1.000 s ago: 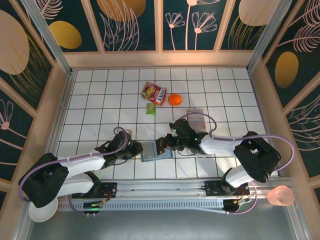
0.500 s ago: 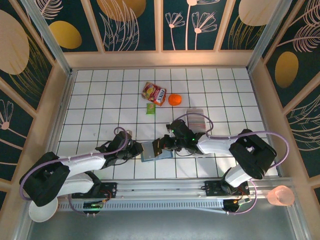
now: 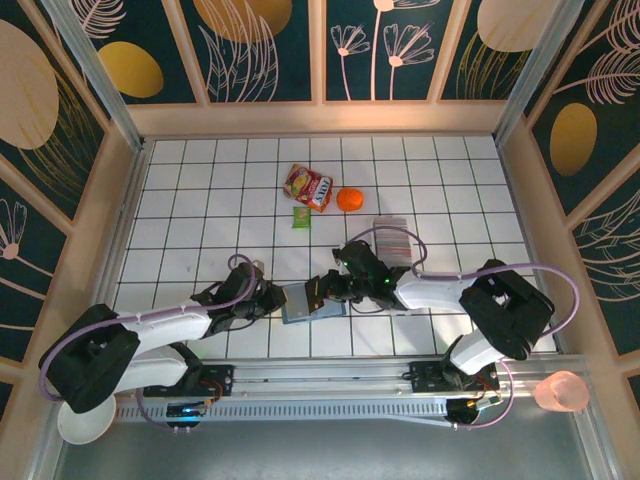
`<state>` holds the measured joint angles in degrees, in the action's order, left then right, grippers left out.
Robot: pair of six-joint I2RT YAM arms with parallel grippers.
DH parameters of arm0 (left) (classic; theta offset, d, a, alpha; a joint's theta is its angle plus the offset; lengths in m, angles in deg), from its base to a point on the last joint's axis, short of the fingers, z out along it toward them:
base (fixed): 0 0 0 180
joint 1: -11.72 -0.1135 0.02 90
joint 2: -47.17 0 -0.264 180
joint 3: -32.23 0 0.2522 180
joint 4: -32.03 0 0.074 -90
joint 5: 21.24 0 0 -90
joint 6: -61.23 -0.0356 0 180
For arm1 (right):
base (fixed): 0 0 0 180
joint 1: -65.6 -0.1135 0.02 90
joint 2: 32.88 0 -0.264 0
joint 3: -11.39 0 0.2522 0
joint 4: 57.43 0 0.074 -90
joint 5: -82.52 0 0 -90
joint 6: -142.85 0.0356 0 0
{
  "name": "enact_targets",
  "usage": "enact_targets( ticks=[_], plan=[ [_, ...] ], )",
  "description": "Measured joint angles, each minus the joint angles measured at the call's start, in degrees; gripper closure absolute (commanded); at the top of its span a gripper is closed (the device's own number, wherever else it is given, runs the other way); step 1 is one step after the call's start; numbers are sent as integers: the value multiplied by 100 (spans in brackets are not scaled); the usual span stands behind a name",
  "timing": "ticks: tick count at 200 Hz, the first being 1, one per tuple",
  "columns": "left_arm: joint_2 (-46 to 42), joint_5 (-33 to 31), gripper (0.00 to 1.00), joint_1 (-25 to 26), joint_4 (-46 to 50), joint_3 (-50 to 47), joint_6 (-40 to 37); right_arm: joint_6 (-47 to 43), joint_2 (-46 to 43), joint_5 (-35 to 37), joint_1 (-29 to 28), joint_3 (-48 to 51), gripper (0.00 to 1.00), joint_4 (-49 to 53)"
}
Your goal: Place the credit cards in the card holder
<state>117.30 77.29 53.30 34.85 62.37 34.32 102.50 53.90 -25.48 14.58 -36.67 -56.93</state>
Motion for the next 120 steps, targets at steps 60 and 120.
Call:
enact_targets(
  ticks=[60,120],
  plan=[
    [35,2,82,0,-39,0,0,26,-179,221,-46,146,100,-31],
    [81,2,83,0,-111,-4,0,44,-199,289,-96,234,100,-164]
  ],
)
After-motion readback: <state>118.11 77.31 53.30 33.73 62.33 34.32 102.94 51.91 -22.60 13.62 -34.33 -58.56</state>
